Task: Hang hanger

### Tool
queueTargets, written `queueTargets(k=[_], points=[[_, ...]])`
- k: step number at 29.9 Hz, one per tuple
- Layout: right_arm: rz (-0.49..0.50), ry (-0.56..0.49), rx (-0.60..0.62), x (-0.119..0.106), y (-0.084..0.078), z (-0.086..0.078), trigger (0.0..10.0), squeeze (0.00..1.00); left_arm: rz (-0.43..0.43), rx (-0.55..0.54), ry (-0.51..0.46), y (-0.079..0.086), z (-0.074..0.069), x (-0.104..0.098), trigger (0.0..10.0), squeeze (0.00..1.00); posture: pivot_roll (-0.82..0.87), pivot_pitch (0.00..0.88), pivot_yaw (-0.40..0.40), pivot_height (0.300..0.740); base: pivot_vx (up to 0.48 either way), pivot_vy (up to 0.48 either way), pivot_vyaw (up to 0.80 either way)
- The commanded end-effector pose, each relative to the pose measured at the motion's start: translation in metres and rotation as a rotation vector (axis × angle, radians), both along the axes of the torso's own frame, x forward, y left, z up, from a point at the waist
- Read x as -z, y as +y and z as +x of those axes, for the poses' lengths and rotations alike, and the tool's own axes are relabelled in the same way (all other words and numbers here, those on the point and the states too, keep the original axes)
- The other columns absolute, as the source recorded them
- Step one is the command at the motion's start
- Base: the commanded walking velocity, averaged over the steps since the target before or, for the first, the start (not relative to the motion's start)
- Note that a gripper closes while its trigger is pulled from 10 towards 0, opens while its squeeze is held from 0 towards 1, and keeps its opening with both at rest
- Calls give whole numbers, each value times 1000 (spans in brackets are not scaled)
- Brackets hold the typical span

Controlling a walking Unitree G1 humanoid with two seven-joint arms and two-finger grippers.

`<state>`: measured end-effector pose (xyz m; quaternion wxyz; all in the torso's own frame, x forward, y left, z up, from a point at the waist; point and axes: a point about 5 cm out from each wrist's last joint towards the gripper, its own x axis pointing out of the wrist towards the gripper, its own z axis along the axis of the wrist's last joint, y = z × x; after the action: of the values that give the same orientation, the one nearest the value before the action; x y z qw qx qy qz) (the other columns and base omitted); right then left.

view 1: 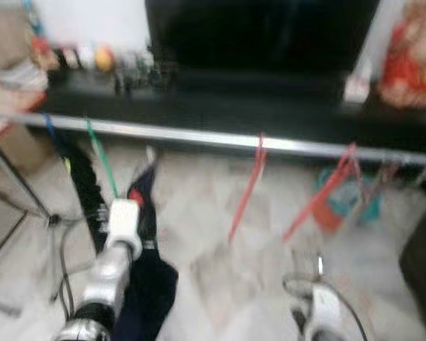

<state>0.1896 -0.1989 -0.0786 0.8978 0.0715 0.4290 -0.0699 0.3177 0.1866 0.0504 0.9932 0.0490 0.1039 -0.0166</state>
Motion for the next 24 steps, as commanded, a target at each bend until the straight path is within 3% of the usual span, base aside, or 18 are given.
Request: queueTargets(k=[1, 24], points=[[17, 2, -12, 0, 10, 3, 10000, 0, 25, -18, -51, 13, 3, -11, 10000, 0, -82, 0, 6, 740, 315, 0, 0], [9, 25, -17, 1, 11, 2, 10000, 0, -22, 116, -82, -4, -3, -11, 10000, 0, -79, 0, 8, 740, 297, 0, 0]])
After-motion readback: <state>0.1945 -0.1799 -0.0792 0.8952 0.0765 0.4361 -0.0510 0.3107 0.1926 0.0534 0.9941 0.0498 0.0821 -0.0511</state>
